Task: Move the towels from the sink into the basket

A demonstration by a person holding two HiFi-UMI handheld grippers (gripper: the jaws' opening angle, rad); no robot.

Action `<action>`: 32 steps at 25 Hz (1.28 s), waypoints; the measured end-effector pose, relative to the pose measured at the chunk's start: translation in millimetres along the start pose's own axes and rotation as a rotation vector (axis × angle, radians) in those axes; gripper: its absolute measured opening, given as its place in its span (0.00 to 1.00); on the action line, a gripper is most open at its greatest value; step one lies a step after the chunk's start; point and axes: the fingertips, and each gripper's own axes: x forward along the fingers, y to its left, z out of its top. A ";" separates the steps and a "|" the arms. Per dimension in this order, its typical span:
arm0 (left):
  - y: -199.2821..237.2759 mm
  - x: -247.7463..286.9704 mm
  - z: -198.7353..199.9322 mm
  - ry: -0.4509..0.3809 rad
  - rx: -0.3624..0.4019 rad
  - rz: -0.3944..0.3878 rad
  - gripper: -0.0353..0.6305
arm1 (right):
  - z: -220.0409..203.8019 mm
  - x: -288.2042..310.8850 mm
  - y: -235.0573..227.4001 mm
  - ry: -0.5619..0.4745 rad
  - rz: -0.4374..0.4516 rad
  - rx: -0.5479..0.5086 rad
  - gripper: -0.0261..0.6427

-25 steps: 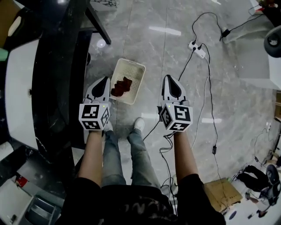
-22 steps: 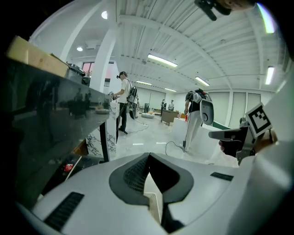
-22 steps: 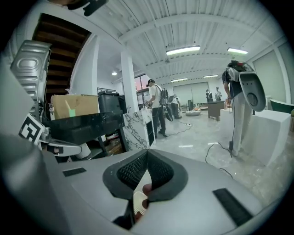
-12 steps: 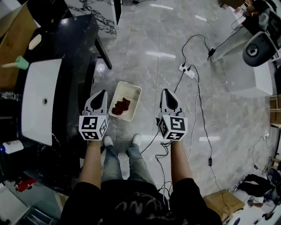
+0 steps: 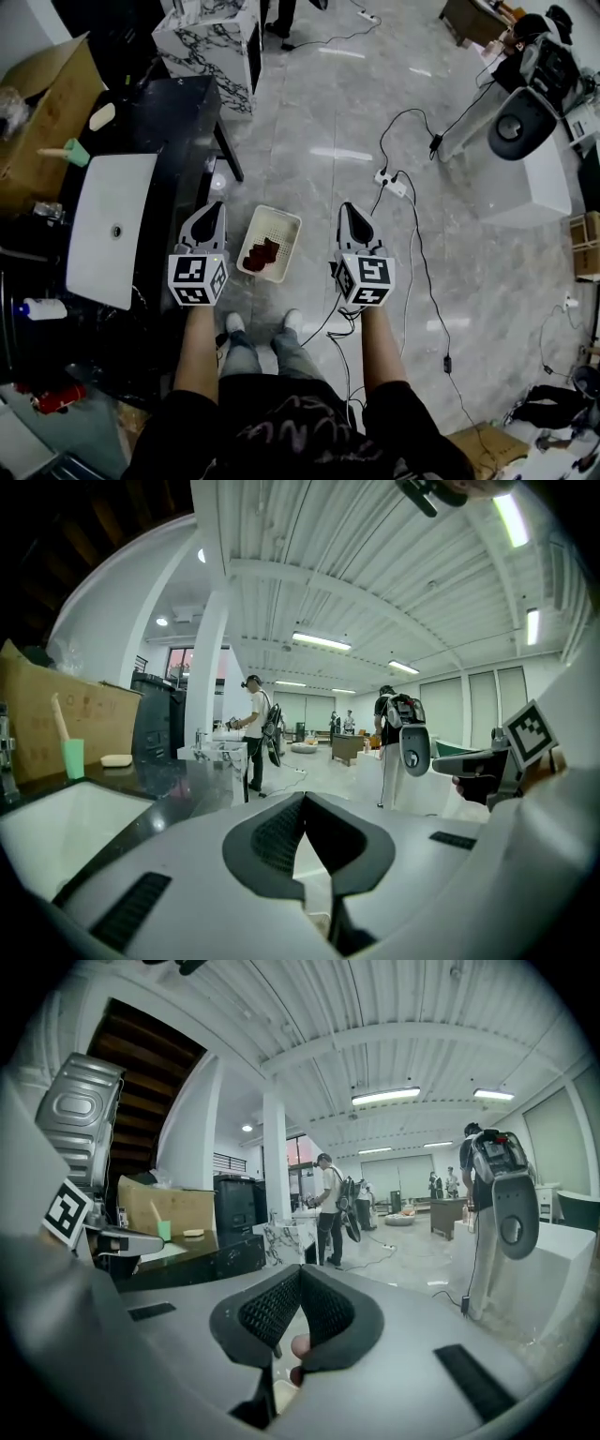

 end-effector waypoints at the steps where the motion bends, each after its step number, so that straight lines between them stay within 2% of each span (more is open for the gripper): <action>1: -0.6 -3.5 6.3 -0.007 0.004 0.003 0.08 | 6.8 -3.1 1.5 -0.009 0.002 -0.003 0.06; 13: -4.2 -38.3 55.9 -0.086 0.023 0.024 0.08 | 49.9 -30.6 -0.1 -0.074 -0.005 -0.021 0.06; 19: -4.5 -46.6 69.1 -0.113 0.048 0.018 0.08 | 68.0 -39.8 6.3 -0.117 0.000 -0.061 0.06; 32: 2.2 -62.8 93.7 -0.155 0.053 0.039 0.08 | 88.4 -40.2 26.3 -0.159 0.037 -0.061 0.06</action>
